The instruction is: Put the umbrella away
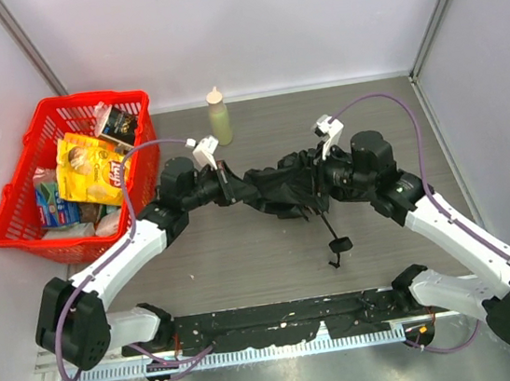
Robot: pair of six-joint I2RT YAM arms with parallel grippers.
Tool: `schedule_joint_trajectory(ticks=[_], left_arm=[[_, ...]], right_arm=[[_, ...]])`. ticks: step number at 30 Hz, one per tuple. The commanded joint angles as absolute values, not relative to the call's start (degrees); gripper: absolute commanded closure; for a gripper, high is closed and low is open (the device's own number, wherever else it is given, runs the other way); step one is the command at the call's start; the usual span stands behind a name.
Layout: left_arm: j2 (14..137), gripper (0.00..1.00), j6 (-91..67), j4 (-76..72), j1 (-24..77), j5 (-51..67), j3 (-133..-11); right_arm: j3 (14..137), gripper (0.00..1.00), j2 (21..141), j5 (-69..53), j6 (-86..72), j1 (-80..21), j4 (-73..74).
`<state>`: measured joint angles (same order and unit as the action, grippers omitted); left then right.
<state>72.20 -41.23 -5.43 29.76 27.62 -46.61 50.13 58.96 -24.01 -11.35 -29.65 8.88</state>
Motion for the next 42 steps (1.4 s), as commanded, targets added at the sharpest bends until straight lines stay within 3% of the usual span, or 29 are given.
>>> schedule_joint_trajectory(ticks=[1,5,8,10,12,14,16,23,27,34,42], left_arm=[[72.9,1.0,-37.9,-7.9,29.7,26.0,-48.1],[75.0,1.0,-40.2,-10.2,29.7,19.8,-48.3],[78.2,1.0,-40.3,-0.6,29.7,10.2,-54.4],[79.6,0.84,-40.0,6.9,29.7,5.1,-59.0],[77.7,0.55,-39.3,7.7,29.6,2.9,-59.2],[74.2,0.35,-39.8,5.8,29.7,1.8,-56.3],[70.3,0.3,-40.7,5.4,29.6,1.6,-53.8],[57.7,0.27,-48.4,-1.1,29.7,10.7,-41.1],[51.8,0.25,-48.5,1.8,29.7,10.1,-37.0],[48.1,0.24,-45.4,7.7,29.6,8.4,-36.8],[44.2,0.26,-51.1,12.3,29.8,0.5,-33.3]], right_arm=[[54.9,1.0,53.4,-24.1,-13.5,-27.5,2.6],[56.0,1.0,52.9,-30.8,-19.1,-26.6,-3.9],[57.5,1.0,54.3,-33.2,-20.2,-26.1,-6.5],[60.8,0.99,56.1,-30.3,-16.6,-25.9,-0.9],[65.6,1.0,58.6,-25.0,-10.1,-25.8,8.9],[70.8,1.0,60.9,-17.5,-3.6,-25.8,16.0],[74.8,1.0,63.4,-9.1,5.0,-25.8,20.6],[87.3,1.0,77.7,26.9,32.7,-25.9,24.1],[90.9,1.0,83.3,36.9,41.2,-26.1,18.3],[76.0,1.0,87.0,36.8,53.1,-33.6,4.2],[61.3,1.0,98.2,30.3,43.6,-47.4,1.6]])
